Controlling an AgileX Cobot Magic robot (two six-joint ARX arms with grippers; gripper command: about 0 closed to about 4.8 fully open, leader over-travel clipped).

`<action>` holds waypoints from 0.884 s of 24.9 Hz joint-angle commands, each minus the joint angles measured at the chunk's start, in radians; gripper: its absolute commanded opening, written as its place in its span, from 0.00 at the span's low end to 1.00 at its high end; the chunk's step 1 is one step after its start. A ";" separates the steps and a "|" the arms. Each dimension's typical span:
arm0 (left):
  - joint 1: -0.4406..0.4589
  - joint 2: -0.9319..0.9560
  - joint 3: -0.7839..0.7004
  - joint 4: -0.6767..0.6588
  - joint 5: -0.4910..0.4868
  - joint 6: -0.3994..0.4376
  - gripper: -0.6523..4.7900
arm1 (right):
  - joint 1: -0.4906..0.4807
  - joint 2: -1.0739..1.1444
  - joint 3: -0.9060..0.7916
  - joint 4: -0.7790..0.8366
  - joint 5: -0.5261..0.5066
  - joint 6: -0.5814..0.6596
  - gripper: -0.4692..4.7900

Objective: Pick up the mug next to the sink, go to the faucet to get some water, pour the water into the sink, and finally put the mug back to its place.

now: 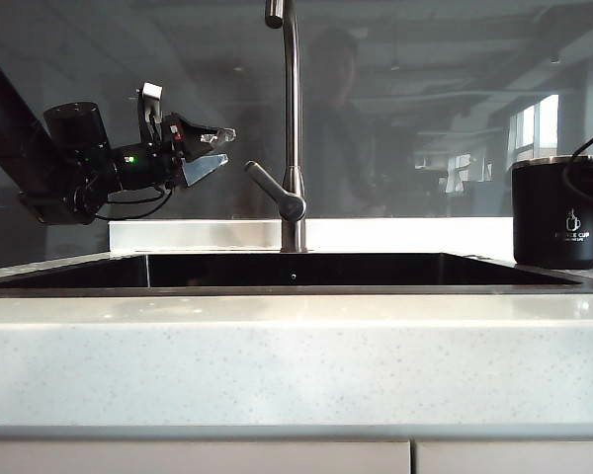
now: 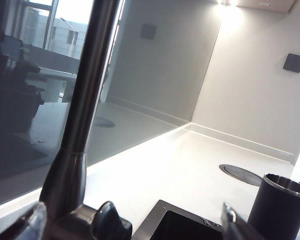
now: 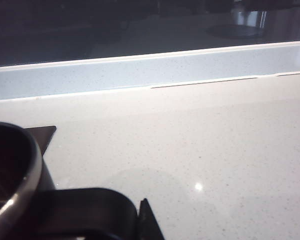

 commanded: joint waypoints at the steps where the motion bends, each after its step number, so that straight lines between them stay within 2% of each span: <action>1: 0.000 -0.005 0.005 0.013 0.004 -0.003 1.00 | 0.006 -0.004 0.001 0.002 -0.019 0.003 0.40; 15: 0.000 -0.005 0.005 0.013 0.004 -0.003 1.00 | 0.006 -0.006 0.000 -0.058 -0.017 0.003 0.44; 22: 0.000 -0.005 0.005 0.013 0.004 -0.002 1.00 | 0.005 -0.053 -0.003 -0.164 -0.015 0.003 0.44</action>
